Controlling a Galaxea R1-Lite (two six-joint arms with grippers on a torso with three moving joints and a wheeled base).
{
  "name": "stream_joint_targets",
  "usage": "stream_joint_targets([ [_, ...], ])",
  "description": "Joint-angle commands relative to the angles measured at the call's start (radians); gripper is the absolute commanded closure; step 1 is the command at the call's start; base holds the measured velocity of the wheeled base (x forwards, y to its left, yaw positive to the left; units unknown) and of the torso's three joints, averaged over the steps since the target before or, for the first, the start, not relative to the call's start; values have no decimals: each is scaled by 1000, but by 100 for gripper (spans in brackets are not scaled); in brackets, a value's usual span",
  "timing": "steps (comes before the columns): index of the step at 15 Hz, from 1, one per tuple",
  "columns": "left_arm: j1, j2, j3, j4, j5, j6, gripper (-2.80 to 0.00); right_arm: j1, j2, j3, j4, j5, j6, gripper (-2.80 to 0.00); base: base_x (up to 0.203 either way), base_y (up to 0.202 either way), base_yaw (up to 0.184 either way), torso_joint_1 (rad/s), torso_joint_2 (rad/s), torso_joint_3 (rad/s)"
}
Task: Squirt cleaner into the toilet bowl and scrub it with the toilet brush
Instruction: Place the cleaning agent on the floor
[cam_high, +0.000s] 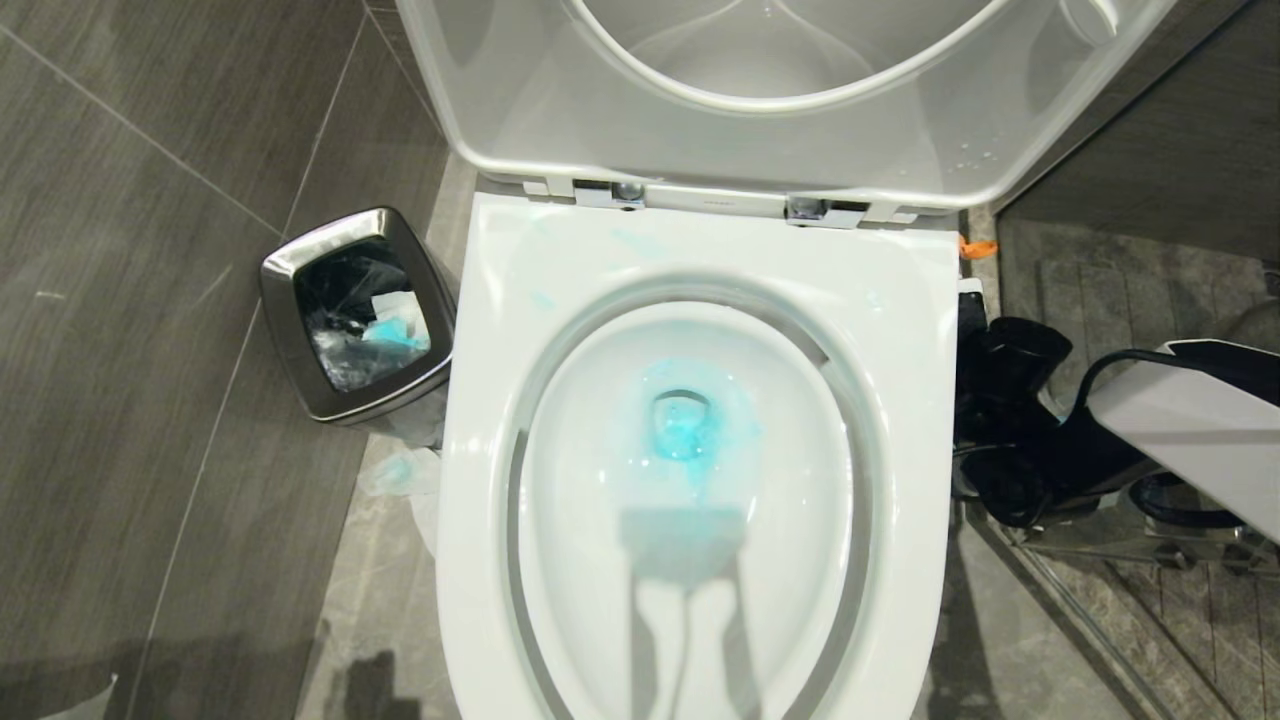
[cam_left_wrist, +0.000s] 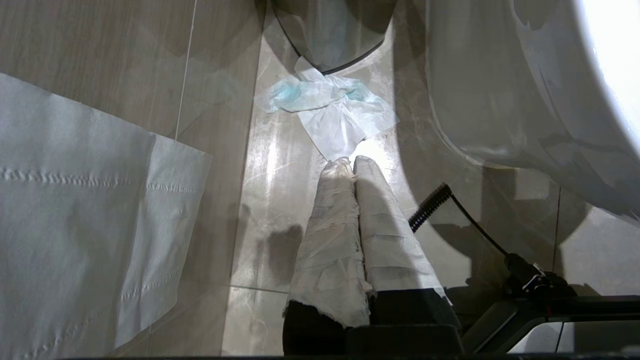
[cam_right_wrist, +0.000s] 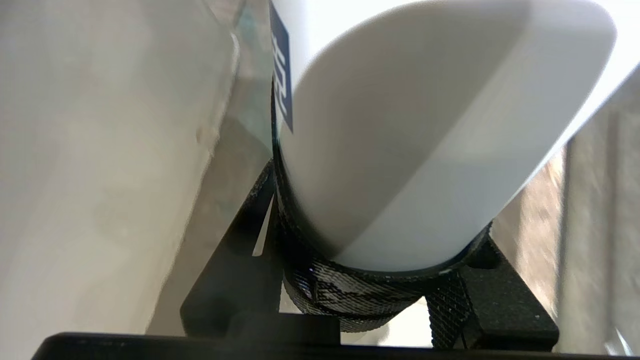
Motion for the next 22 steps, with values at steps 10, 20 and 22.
stream_joint_targets([
  [10,0,0,1,0,-2,9,0,17,239,-313,4,-8,-20,0,0,0,0,0,0,0],
  [20,0,0,0,1,-5,10,0,24,212,-330,16,-8,-26,0,0,0,0,2,1,-82],
  [22,0,0,2,1,-5,9,0,24,190,-304,13,-8,-25,0,0,0,0,0,0,0],
])
